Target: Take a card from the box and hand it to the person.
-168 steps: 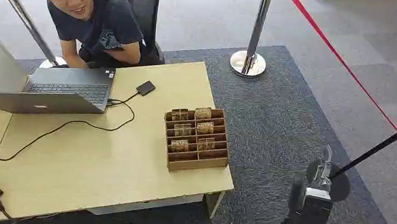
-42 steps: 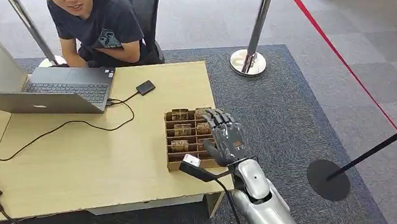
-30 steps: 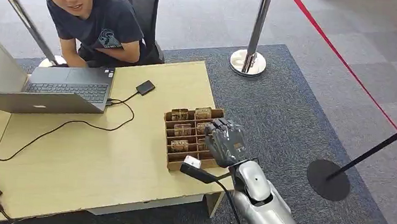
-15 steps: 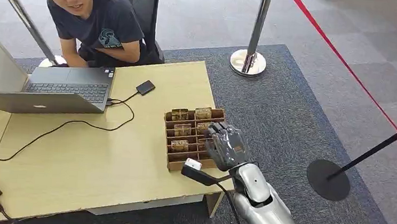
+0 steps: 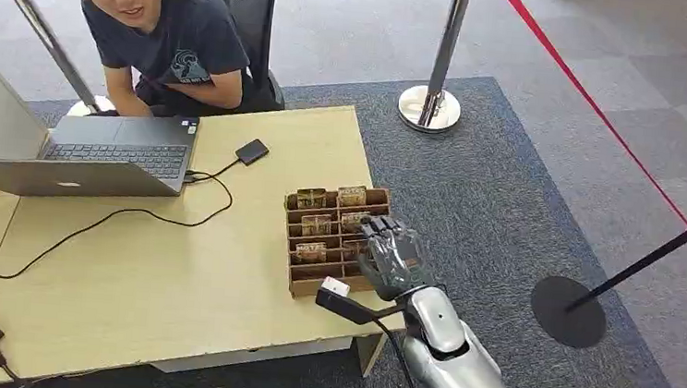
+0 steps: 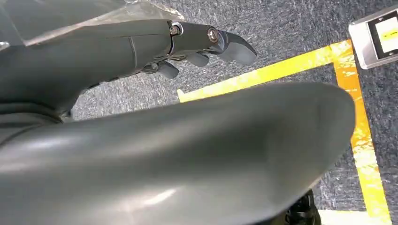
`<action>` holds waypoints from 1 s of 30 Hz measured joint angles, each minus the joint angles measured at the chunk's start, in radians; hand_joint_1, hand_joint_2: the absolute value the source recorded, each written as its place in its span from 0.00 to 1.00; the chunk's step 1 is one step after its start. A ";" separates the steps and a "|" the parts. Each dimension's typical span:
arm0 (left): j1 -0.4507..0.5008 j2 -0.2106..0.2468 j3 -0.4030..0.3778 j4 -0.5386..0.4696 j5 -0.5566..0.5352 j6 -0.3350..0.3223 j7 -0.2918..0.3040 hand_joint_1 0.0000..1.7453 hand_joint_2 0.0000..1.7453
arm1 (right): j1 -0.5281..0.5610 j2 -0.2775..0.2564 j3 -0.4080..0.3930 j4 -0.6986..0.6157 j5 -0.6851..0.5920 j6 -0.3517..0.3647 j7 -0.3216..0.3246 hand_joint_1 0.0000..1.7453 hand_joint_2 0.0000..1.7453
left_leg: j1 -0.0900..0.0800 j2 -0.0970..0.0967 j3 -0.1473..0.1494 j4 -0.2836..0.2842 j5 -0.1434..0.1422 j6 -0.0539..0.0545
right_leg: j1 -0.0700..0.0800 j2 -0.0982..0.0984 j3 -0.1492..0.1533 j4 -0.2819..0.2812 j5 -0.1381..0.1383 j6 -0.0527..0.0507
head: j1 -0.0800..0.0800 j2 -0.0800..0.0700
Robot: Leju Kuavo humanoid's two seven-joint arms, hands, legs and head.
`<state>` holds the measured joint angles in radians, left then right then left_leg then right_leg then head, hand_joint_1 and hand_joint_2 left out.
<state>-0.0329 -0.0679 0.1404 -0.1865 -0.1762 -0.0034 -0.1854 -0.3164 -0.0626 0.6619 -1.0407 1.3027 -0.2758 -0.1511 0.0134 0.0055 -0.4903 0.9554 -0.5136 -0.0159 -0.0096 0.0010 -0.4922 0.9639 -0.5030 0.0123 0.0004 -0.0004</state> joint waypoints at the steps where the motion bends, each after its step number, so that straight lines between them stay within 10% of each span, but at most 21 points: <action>1: 0.000 0.000 0.000 0.000 -0.002 0.000 0.000 0.00 0.00 | 0.000 0.000 -0.001 0.002 0.002 0.000 0.000 0.42 1.00 | 0.000 0.000 0.000 0.000 0.000 0.000 | 0.000 0.000 0.000 0.000 0.000 0.000 | 0.000 0.000; 4: 0.000 0.000 0.000 0.000 -0.005 0.000 0.003 0.00 0.00 | 0.000 0.000 -0.002 0.005 0.003 0.000 0.000 0.55 1.00 | 0.000 0.000 0.000 0.000 0.000 0.000 | 0.000 0.000 0.000 0.000 0.000 0.000 | 0.000 0.000; 13: 0.000 0.000 0.000 0.000 -0.007 -0.001 0.004 0.00 0.00 | -0.001 -0.003 -0.007 0.008 0.004 0.000 0.000 0.29 1.00 | 0.000 0.000 0.000 0.000 0.000 0.000 | 0.000 0.000 0.000 0.000 0.000 0.000 | 0.000 0.000; 18: 0.000 0.000 0.000 0.000 -0.008 -0.003 0.004 0.00 0.00 | -0.001 -0.004 -0.007 0.008 0.003 0.001 -0.001 0.46 1.00 | 0.000 0.000 0.000 0.000 0.000 0.000 | 0.000 0.000 0.000 0.000 0.000 0.000 | 0.000 0.000; 30: 0.000 0.000 0.000 0.000 -0.008 -0.004 0.004 0.00 0.00 | -0.012 -0.002 -0.006 0.008 0.003 0.005 -0.007 0.45 1.00 | 0.000 0.000 0.000 0.000 0.000 0.000 | 0.000 0.000 0.000 0.000 0.000 0.000 | 0.000 0.000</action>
<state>-0.0331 -0.0679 0.1408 -0.1865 -0.1843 -0.0072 -0.1816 -0.3287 -0.0649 0.6554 -1.0323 1.3062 -0.2712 -0.1583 0.0135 0.0055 -0.4903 0.9554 -0.5136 -0.0159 -0.0096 0.0010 -0.4922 0.9639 -0.5030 0.0123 0.0004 -0.0004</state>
